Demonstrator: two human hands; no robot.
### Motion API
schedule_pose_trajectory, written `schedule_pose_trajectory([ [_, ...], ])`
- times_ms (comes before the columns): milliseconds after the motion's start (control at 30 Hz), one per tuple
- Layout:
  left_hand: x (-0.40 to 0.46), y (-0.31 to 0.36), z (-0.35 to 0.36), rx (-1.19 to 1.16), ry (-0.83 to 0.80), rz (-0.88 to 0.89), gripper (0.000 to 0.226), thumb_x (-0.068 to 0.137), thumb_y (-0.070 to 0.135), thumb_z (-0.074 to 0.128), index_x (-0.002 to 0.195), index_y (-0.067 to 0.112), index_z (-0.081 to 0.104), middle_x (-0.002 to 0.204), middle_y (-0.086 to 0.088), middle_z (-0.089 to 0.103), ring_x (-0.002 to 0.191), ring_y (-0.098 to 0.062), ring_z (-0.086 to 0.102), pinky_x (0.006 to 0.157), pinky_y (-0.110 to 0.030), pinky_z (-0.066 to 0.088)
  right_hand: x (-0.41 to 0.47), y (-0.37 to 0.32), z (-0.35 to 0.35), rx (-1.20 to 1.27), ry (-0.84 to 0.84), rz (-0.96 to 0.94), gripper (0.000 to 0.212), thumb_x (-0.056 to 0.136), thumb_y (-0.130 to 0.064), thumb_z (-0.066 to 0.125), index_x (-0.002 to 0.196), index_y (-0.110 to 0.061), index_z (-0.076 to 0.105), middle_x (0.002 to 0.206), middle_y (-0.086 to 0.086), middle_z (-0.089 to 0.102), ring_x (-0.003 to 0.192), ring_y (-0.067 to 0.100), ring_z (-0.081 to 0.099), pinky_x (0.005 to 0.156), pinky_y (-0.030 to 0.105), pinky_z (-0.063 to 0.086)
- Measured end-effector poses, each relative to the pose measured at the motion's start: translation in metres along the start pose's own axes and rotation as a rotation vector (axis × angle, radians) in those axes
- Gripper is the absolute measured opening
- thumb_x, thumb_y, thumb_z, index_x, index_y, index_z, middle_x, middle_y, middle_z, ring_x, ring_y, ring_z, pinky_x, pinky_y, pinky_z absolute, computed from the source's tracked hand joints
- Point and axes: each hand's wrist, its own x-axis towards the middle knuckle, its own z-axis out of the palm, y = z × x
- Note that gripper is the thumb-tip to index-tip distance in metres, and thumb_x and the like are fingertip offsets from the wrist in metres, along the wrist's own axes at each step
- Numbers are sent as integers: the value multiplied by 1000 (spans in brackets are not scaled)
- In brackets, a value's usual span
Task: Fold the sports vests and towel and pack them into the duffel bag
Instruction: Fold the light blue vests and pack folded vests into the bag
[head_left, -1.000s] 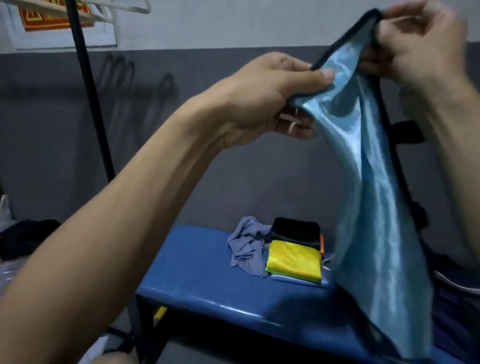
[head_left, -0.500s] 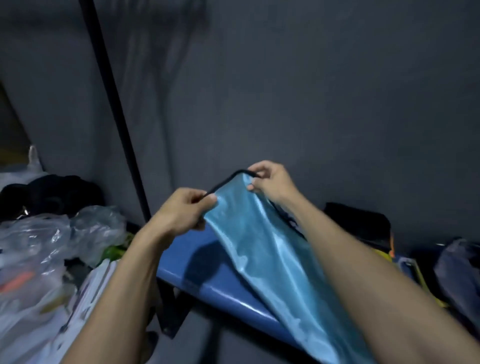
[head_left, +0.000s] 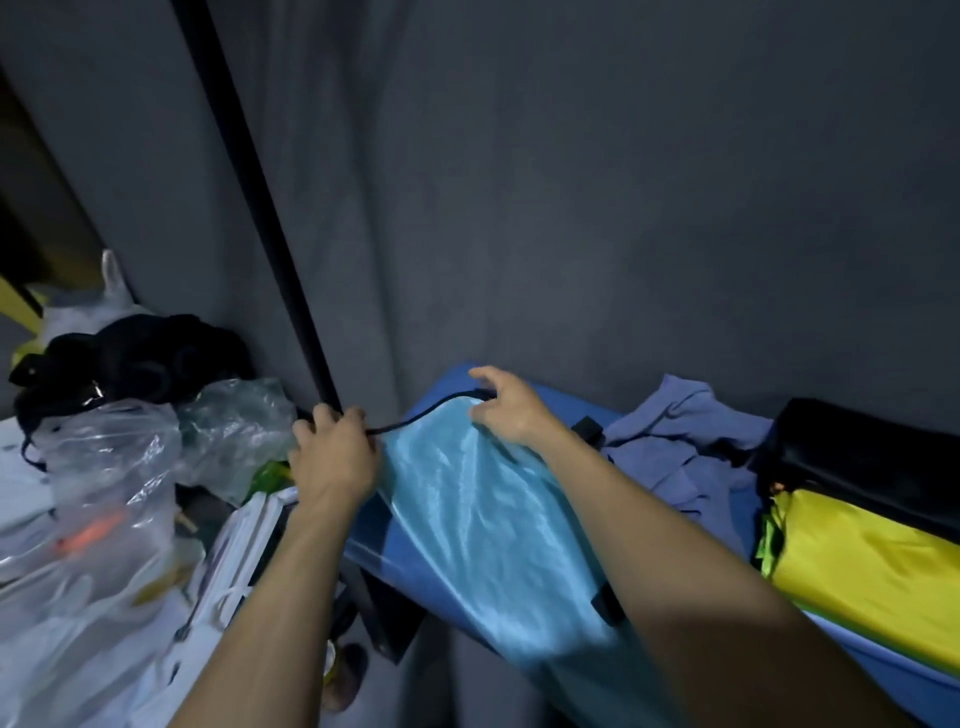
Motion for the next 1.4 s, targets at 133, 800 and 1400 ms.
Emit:
schedule_pose_trajectory([
  [133,-16,36,11,-182,-49,446,55,93,54,48,137,22,56,138,-7,48,125,-33,45,104,-48,42,-3,1,5,-188,-61,-164,55,90,-2,64,143,-12,55,144,8,48,124,21,55,112,26,38],
  [800,-180,172,11,-64,-224,1228,23,83,45,70,84,32,51,90,12,50,91,-21,57,70,-34,44,-340,88,-185,-450,324,-148,17,94,-9,62,97,-19,75,94,-8,72,79,9,62,69,19,44],
  [1400,-280,272,46,-321,-494,1253,32,89,64,62,102,34,65,106,17,49,105,-9,37,93,-31,28,-443,176,-195,41,271,462,26,86,-35,80,86,-9,75,65,-5,62,58,5,53,61,24,42],
])
